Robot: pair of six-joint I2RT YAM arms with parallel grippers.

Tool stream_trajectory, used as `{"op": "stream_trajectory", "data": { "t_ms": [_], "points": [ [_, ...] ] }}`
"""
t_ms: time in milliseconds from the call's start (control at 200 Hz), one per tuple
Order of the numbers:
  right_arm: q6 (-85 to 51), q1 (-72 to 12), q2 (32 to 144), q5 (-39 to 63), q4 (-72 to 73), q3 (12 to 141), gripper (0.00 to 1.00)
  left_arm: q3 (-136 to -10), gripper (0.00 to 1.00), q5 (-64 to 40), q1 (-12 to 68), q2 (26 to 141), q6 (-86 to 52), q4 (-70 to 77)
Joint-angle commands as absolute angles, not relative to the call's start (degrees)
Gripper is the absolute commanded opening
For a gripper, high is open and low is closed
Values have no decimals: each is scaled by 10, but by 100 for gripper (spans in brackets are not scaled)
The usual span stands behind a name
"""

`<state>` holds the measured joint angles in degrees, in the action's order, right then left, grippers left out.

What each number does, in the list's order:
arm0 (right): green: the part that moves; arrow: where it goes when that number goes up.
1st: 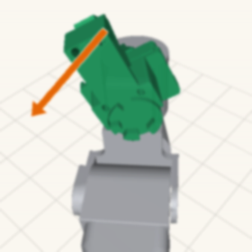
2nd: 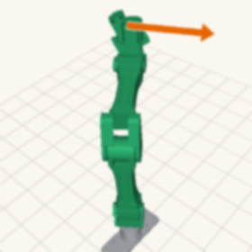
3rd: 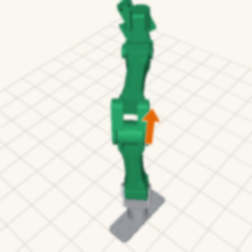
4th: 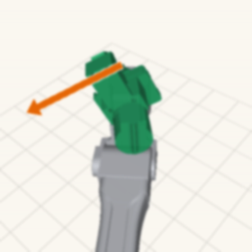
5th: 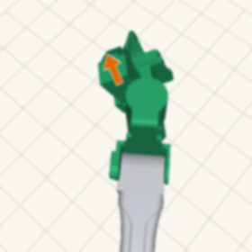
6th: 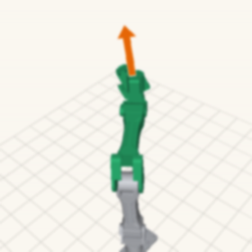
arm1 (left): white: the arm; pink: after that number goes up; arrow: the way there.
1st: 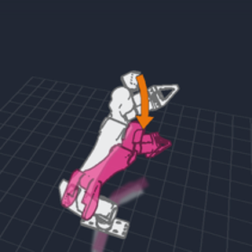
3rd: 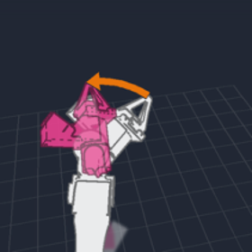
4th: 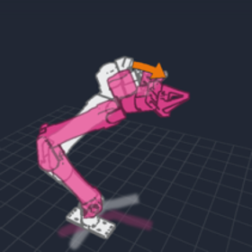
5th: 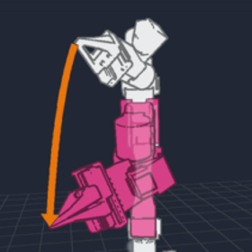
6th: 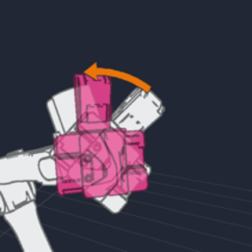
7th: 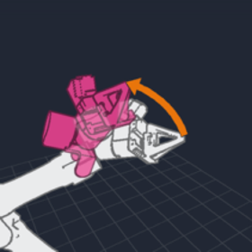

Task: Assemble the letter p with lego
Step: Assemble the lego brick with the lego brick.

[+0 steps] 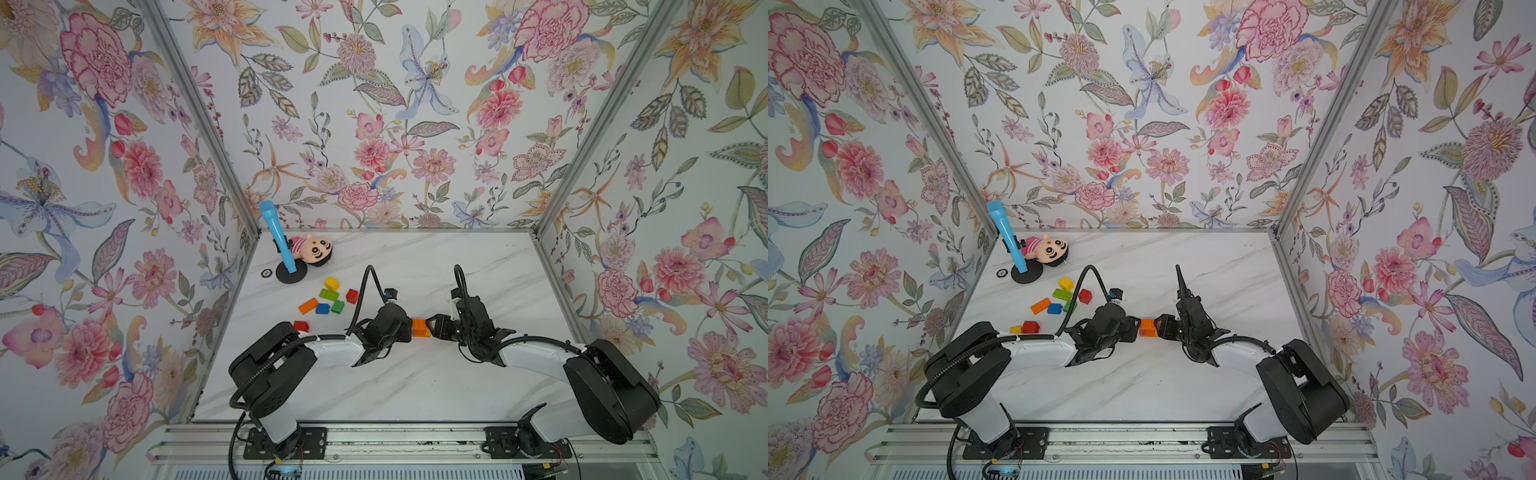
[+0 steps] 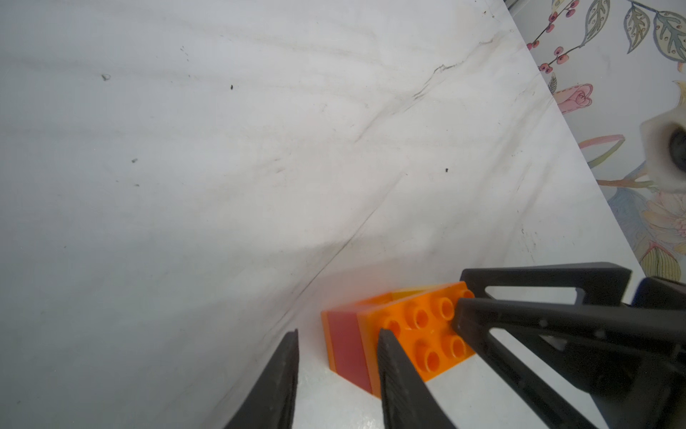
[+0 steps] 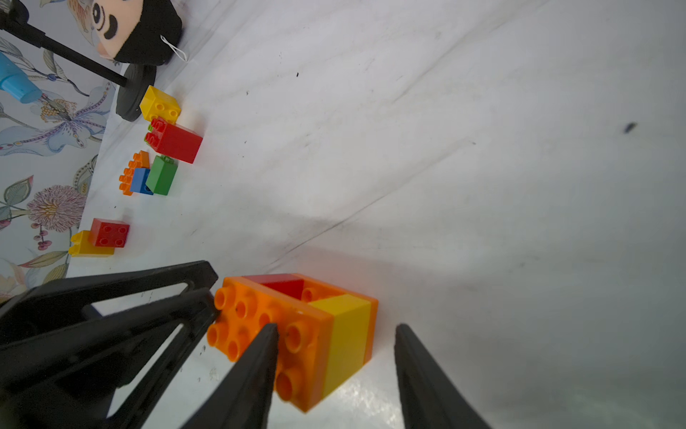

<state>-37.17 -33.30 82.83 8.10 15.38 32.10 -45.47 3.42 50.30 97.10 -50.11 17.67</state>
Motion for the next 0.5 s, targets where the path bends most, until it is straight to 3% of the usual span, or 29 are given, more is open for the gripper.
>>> {"op": "stream_trajectory", "data": {
  "t_ms": [0, 340, 495],
  "points": [
    [-374, -334, 812, 86, 132, 322, 55, -472, 40, 30, 514, 978, -482, 142],
    [-361, -325, 785, 94, 113, 336, 62, -472, 51, 53, 502, 934, -469, 122],
    [-329, -292, 731, 89, 78, 333, 66, -471, 59, 71, 457, 866, -424, 79]
  ]
}}
